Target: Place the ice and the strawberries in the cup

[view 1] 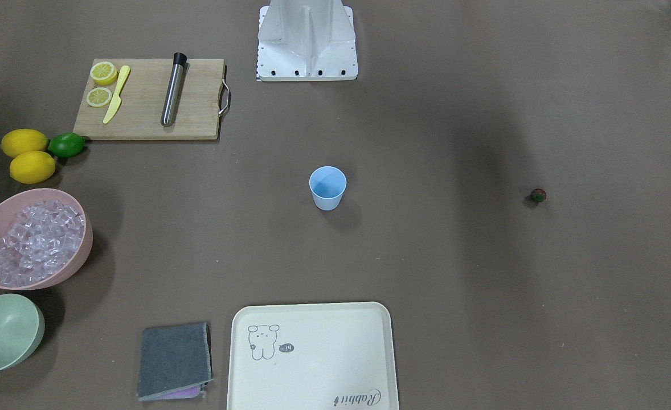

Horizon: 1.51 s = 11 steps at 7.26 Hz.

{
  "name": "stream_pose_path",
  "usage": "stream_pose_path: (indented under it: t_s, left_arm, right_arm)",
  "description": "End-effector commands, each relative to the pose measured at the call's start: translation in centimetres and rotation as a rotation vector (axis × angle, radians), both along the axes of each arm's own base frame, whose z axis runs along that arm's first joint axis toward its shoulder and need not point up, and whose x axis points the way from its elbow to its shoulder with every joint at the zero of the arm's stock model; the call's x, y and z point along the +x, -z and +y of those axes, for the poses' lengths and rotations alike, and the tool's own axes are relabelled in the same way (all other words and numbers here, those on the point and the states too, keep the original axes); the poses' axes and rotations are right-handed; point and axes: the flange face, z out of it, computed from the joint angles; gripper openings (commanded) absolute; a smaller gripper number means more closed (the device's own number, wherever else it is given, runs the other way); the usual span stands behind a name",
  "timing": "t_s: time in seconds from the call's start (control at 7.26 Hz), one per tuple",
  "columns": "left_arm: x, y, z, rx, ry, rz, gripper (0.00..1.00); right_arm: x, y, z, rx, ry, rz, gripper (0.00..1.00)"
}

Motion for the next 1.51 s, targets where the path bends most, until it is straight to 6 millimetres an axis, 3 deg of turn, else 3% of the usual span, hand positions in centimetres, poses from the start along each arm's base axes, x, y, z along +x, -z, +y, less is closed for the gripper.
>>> stream_pose_path:
  t_s: [0.0, 0.28, 0.69, 0.83, 1.1, 1.24, 1.38]
  left_arm:
    - [0.3, 0.5, 0.1, -0.052, -0.046, 0.063, 0.97]
    - [0.2, 0.3, 0.7, -0.055, -0.049, 0.067, 0.97]
    - [0.1, 0.3, 0.9, -0.055, -0.043, 0.063, 0.97]
    - [0.1, 0.1, 1.1, -0.057, -0.044, 0.062, 0.97]
    - [0.1, 0.0, 1.0, -0.058, -0.043, 0.061, 0.97]
    - [0.1, 0.0, 0.9, -0.06, -0.044, 0.062, 0.97]
    - [0.2, 0.0, 0.8, -0.06, -0.045, 0.062, 0.97]
  right_arm:
    - [0.0, 0.0, 0.0, 0.0, 0.0, 0.0, 0.99]
    - [-0.4, 0.6, -0.1, 0.008, 0.006, -0.012, 0.99]
    - [-5.6, 3.3, -0.3, -0.037, 0.005, -0.049, 0.98]
    - [-9.4, 5.2, 0.2, -0.062, 0.01, -0.063, 0.98]
    - [-15.4, 7.0, 1.2, -0.059, -0.031, -0.123, 0.98]
    - [-19.2, 5.9, 2.7, -0.035, -0.024, -0.139, 0.98]
    - [-20.9, 5.0, 4.0, -0.023, -0.028, -0.141, 0.98]
